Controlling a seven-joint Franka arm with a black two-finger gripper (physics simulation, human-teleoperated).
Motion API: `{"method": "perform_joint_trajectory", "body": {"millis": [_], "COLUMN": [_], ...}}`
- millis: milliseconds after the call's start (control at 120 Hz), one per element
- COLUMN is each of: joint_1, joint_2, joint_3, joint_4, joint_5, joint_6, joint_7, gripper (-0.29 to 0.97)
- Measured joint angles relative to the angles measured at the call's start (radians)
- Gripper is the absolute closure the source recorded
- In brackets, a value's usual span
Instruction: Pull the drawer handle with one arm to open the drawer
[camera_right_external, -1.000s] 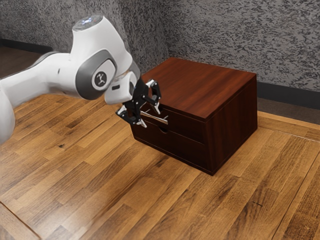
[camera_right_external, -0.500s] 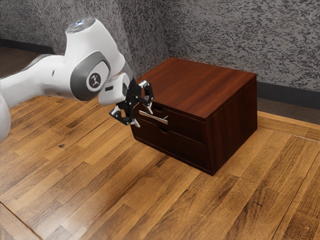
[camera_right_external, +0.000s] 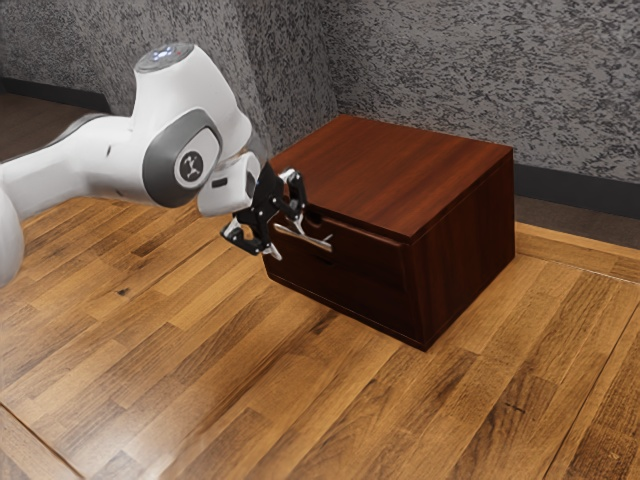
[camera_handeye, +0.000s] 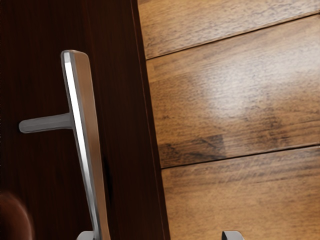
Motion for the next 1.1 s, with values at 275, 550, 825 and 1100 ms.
{"method": "perform_joint_trajectory", "body": {"millis": [275, 550, 825, 1100], "joint_1": [0.0, 0.001, 0.006, 0.008], "joint_2": [-0.037, -0.101, -0.167, -0.232], "joint_3": [0.0, 0.002, 0.001, 0.001], "joint_4": [-0.035, -0.114, -0.192, -0.271], "joint_5": [0.001, 0.001, 0.0, 0.001], "joint_6": [0.006, 0.03, 0.049, 0.068], "joint_7": [-0.009, -0.026, -0.04, -0.062], "gripper": [0.61, 0.68, 0.7, 0.7]}}
